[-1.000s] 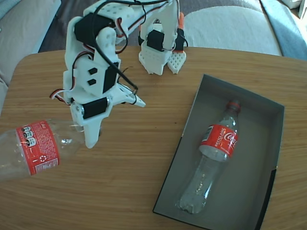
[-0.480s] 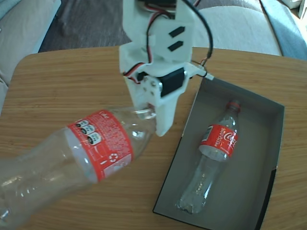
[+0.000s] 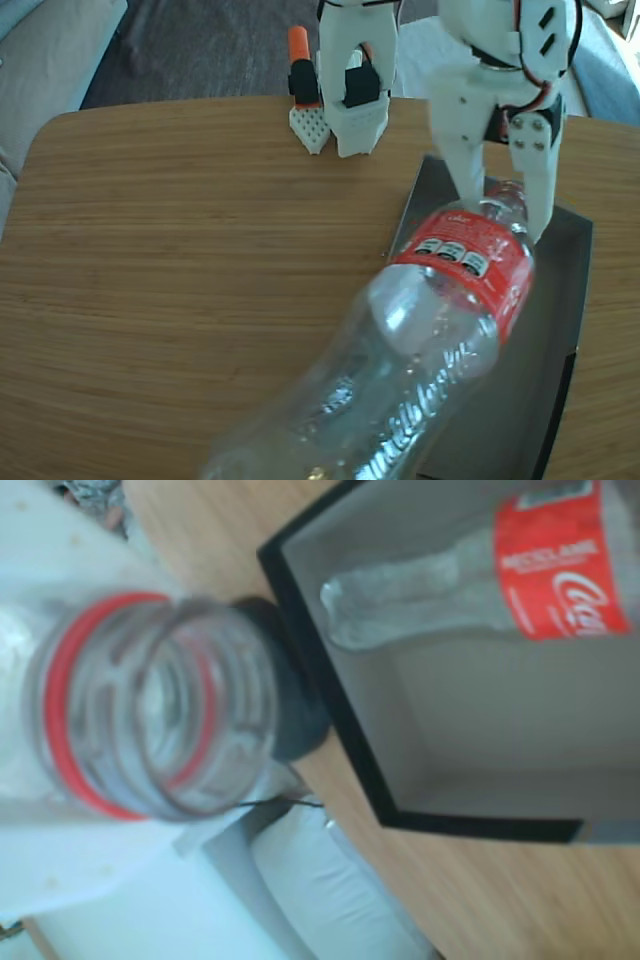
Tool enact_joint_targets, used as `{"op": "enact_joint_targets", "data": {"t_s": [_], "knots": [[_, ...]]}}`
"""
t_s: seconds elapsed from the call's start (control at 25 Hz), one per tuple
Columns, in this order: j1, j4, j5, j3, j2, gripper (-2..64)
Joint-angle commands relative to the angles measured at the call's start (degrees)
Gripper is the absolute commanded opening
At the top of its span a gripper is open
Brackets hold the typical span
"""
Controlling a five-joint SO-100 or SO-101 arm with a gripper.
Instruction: Grasp the bottles and put them in the box.
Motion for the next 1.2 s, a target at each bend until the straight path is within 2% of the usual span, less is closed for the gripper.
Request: {"op": "enact_joint_targets", "data": {"t_s": [0.0, 0.4, 0.56, 0.84, 1.16], "knots": [[-5.0, 3.3, 4.0, -2.9, 1.7, -0.1], [-25.7, 3.3, 12.5, -2.0, 0.5, -0.1], [-31.3, 1.3, 14.2, 4.0, 0.6, -0.1], [-35.7, -6.9, 13.9, 10.9, -0.4, -0.1], [-34.4, -11.2, 13.7, 11.0, -9.8, -0.1]]}}
